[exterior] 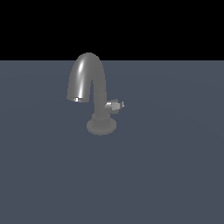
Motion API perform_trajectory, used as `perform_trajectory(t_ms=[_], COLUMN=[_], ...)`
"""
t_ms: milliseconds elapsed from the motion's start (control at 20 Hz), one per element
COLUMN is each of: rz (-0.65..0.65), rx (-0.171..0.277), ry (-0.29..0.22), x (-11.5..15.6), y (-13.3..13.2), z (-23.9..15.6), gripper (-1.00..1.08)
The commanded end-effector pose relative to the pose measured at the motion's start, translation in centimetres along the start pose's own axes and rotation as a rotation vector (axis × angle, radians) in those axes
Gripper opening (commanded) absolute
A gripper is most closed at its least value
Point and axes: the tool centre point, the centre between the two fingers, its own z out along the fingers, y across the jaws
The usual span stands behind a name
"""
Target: Turn on the faucet by rotating a designated handle.
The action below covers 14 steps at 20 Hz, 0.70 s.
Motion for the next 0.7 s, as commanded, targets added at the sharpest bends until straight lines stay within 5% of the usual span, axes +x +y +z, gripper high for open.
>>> perform_trajectory(t_ms=[0, 650], rz=[0.045, 0.292], rx=[0.023, 0.154], ry=[-0.048, -0.312], x=[1.4, 9.1], y=[-0.5, -2.1], z=[0.0, 1.0], gripper=[-1.0, -1.0])
